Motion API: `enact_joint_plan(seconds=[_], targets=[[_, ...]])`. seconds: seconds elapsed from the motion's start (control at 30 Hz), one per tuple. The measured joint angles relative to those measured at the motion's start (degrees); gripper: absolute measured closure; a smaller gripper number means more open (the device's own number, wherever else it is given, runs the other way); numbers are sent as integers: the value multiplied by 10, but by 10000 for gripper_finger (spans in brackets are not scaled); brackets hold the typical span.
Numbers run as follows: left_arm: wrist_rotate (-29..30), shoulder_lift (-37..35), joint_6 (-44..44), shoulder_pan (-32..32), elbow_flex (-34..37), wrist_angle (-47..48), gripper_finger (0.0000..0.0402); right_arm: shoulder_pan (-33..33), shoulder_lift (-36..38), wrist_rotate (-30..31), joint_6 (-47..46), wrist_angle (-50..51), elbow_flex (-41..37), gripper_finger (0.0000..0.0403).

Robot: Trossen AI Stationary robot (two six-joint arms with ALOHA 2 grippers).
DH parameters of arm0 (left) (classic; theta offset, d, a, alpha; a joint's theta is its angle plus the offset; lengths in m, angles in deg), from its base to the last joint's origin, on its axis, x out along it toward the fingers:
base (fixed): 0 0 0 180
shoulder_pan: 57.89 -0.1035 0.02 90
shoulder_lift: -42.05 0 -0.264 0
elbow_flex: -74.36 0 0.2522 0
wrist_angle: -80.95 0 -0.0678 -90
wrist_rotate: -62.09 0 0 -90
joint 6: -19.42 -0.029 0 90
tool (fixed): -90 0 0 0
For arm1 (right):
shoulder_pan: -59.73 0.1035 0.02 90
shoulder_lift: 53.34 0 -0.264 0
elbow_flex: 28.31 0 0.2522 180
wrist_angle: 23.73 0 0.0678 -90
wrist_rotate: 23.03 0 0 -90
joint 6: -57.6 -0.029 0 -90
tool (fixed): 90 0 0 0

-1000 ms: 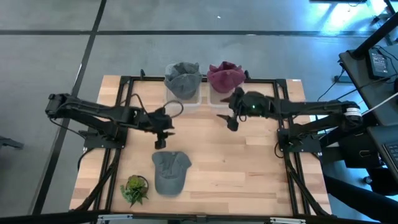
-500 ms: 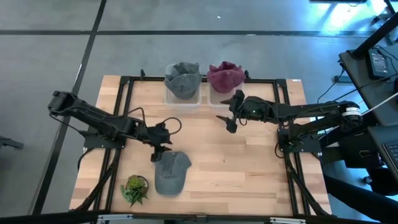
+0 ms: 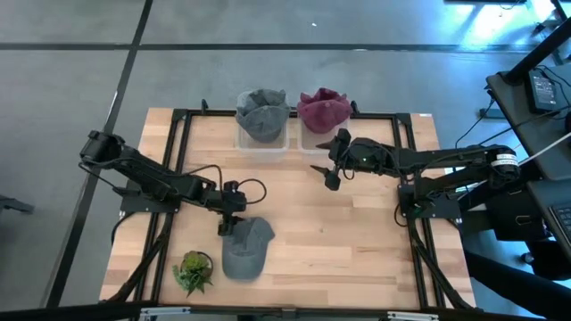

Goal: Pick & Place hat
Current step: Put the gray cap into the left transparent bin

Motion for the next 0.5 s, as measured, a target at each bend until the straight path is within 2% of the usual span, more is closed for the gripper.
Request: enact_joint_plan(seconds=[0.17, 0.37, 0.5], targets=[[-17, 24, 7, 0, 0, 0, 190, 0, 0, 0, 2, 0, 0, 70], [-8, 37, 7, 0, 0, -15, 190, 0, 0, 0, 1, 0, 0, 70], [-35, 37, 7, 0, 0, -15, 193, 0, 0, 0, 1, 0, 0, 70]])
